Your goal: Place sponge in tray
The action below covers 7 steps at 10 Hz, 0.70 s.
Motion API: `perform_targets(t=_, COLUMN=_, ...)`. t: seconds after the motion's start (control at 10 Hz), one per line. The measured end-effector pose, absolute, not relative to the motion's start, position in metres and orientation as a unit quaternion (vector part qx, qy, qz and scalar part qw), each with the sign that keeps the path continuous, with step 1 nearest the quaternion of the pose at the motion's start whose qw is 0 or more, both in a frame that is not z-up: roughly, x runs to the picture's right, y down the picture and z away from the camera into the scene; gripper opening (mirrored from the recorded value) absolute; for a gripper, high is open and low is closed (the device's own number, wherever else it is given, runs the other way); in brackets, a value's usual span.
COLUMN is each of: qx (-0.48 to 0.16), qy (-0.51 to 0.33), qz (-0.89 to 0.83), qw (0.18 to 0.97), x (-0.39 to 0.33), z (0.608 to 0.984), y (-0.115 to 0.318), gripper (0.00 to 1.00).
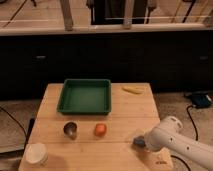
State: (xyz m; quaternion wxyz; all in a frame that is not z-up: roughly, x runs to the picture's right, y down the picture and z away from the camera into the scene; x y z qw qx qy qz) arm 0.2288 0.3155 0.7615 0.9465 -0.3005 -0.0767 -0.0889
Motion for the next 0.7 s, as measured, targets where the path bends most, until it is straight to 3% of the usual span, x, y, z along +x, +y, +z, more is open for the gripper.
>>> perform_targets(t=0.7, qx=-0.297, qy=-0.079, qz=-0.085, qw=0.948, x=0.232, z=0.750, y=0.303, gripper=0.00)
